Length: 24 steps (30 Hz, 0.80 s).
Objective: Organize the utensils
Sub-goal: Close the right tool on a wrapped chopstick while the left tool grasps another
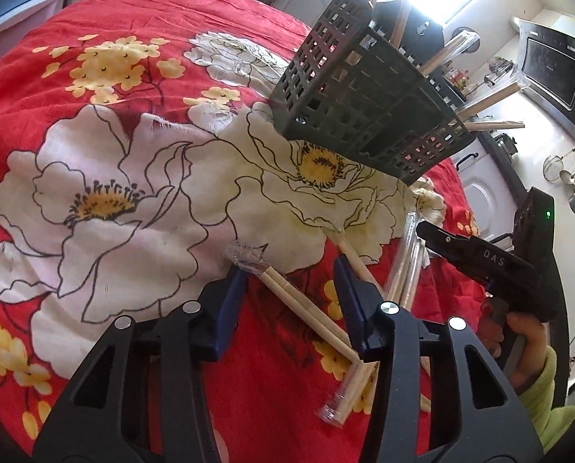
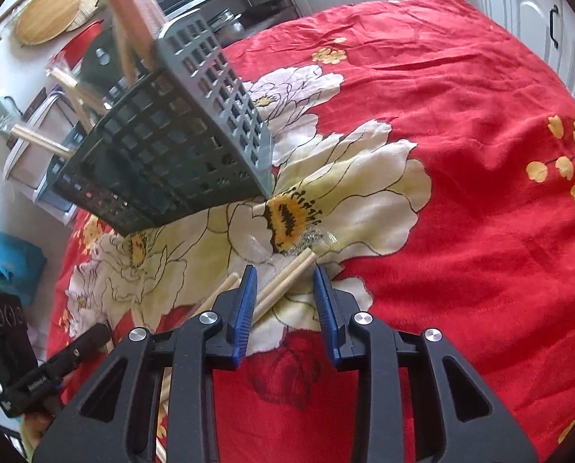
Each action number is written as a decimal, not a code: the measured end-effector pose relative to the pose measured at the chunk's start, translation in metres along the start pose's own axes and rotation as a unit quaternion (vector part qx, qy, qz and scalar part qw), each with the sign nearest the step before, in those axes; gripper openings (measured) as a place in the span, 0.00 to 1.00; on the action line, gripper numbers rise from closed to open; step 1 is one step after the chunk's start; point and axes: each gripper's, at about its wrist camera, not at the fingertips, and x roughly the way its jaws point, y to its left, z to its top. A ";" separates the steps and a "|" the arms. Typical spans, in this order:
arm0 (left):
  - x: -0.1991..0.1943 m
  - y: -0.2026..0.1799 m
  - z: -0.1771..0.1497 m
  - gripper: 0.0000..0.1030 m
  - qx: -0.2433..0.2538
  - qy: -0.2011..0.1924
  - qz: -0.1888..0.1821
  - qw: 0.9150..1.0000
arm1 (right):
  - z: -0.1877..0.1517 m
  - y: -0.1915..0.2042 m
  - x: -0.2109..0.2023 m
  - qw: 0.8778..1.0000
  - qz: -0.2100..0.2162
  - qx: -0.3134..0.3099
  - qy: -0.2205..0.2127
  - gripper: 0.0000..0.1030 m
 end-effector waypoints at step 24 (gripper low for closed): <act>-0.006 0.017 0.005 0.04 -0.037 -0.006 -0.038 0.999 | 0.003 -0.011 -0.022 0.997 0.043 0.046 -0.040 0.06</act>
